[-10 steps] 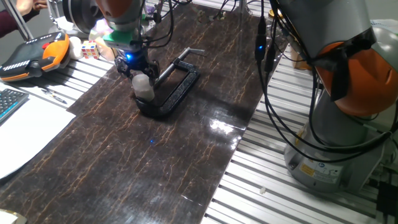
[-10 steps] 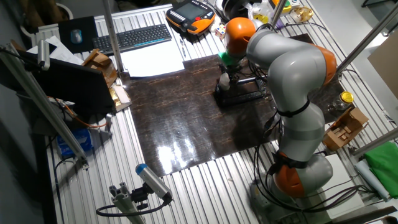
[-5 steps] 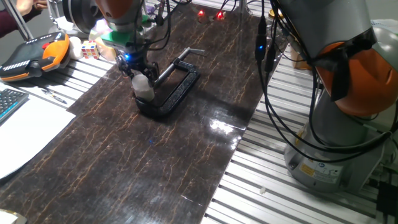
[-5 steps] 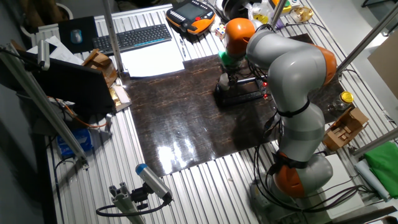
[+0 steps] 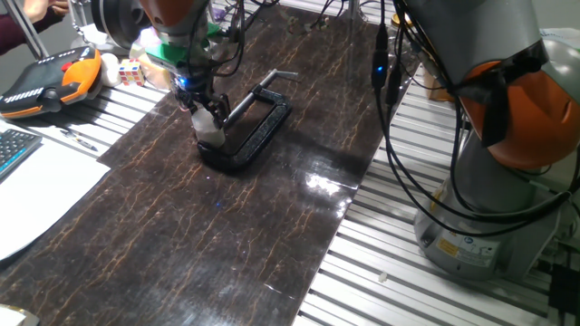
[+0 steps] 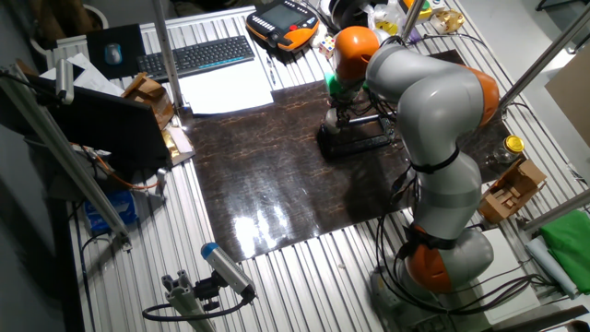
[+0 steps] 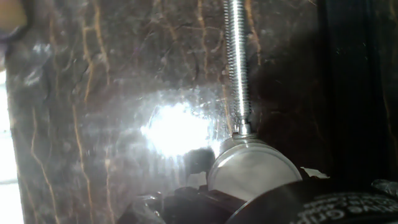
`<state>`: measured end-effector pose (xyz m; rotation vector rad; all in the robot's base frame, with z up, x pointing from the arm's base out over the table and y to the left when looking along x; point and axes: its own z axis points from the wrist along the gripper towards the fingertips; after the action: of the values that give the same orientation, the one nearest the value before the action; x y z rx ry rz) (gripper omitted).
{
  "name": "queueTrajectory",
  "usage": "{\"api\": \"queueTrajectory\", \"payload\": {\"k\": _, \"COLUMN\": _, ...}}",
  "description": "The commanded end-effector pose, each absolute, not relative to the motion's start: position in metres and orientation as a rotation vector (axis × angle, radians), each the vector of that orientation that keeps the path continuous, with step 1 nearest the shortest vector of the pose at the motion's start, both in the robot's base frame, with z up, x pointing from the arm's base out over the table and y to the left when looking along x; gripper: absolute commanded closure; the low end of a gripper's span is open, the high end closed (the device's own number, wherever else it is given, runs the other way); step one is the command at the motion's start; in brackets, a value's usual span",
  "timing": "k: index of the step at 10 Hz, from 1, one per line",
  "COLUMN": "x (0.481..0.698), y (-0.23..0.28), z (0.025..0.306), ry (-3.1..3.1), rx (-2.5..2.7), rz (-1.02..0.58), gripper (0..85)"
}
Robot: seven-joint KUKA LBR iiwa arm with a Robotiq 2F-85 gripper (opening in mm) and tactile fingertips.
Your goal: Screw the lid onto the jar
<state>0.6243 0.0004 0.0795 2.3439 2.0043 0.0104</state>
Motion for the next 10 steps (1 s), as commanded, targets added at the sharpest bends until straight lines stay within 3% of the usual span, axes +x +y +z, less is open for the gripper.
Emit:
{"api": "queueTrajectory", "payload": {"k": 1, "x": 0.6245, "y": 0.0005, "z": 0.0792, "ry": 1.964, "rx": 2.375, "rz": 0.014, "gripper": 14.0}}
{"api": "queueTrajectory", "payload": {"k": 10, "x": 0.6253, "y": 0.0004, "z": 0.0779, "ry": 1.678, "rx": 2.616, "rz": 0.01, "gripper": 13.7}}
